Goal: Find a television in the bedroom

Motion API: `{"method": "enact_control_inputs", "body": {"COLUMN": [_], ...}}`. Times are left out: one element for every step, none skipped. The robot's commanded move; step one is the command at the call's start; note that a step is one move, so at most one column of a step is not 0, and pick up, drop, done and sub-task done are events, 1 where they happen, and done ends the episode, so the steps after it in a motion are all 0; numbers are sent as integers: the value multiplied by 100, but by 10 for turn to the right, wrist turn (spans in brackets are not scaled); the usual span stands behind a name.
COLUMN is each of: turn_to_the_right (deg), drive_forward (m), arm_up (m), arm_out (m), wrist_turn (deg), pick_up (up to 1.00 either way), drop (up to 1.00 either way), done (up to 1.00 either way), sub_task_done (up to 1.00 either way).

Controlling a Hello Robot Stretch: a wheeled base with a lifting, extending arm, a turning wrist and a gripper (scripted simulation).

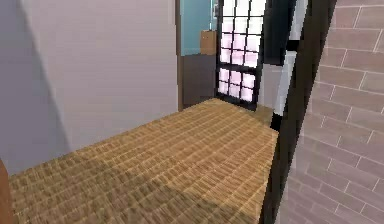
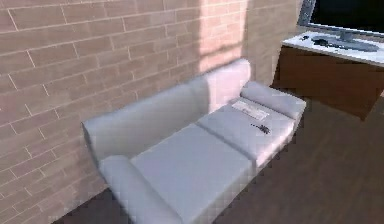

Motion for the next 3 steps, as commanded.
{"method": "enact_control_inputs", "body": {"turn_to_the_right": [0, 180, 0], "drive_forward": [100, 0, 5], "arm_up": [0, 0, 0], "arm_out": [0, 0, 0], "wrist_turn": [0, 0, 0], "pick_up": [0, 0, 0], "drop": [0, 0, 0], "done": [0, 0, 0], "sub_task_done": [0, 0, 0]}}
